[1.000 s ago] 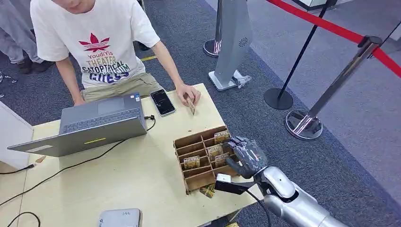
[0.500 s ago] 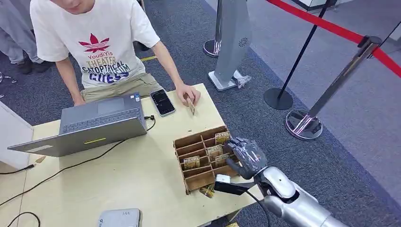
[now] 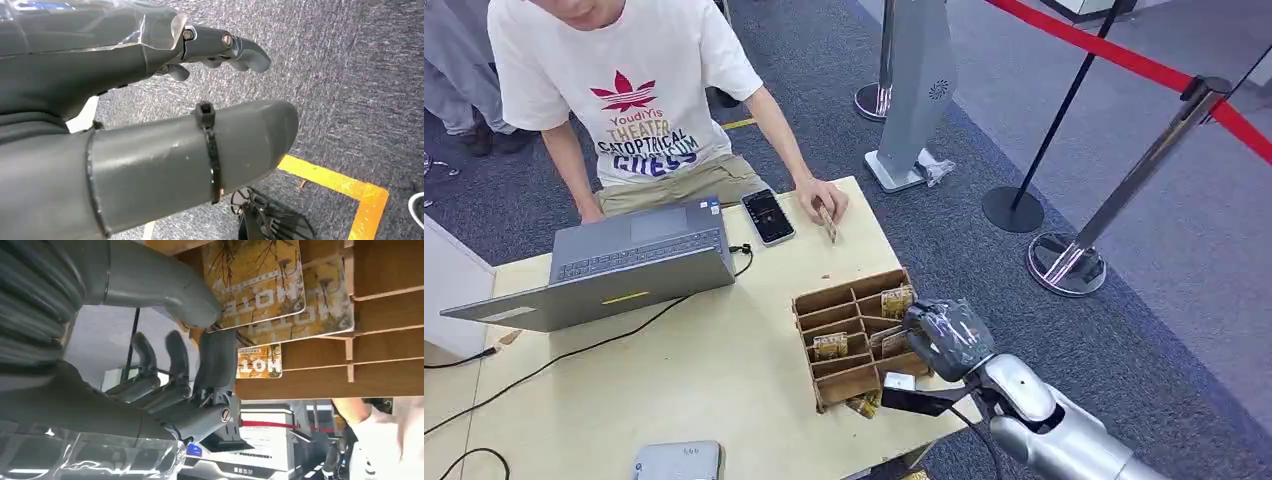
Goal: Pass the card to the sensor for recognition and then transmit it.
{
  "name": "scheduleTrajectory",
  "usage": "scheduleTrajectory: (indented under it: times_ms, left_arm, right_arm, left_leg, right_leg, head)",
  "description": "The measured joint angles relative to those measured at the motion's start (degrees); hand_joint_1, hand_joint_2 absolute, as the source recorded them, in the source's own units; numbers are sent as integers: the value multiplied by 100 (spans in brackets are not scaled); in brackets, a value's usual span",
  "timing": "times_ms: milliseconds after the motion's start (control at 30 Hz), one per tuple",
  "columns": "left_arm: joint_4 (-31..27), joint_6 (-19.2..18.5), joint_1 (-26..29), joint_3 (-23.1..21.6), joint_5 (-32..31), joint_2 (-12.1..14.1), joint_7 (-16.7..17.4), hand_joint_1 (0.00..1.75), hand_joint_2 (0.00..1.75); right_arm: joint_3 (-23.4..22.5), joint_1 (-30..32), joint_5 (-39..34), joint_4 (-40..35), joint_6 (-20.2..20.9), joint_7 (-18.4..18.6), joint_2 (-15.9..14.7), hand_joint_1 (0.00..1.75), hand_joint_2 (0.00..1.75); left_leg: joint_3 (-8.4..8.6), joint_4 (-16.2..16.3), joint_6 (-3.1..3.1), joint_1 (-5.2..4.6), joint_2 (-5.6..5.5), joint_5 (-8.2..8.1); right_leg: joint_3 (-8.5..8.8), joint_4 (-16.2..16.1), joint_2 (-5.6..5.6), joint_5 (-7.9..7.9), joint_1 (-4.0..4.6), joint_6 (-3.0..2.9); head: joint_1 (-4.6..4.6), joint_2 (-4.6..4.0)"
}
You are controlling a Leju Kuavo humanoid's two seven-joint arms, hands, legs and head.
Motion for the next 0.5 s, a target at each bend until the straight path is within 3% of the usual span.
scheduleTrajectory:
  times_ms: [500]
  left_arm:
    - [0,-15,-3,0,-26,0,-13,0,0]
  right_arm:
    - [31,48,17,2,37,26,-11,168,175]
  left_leg:
    - [-1,0,0,0,1,0]
  right_leg:
    - [1,0,0,0,0,0]
  head:
    - [2,0]
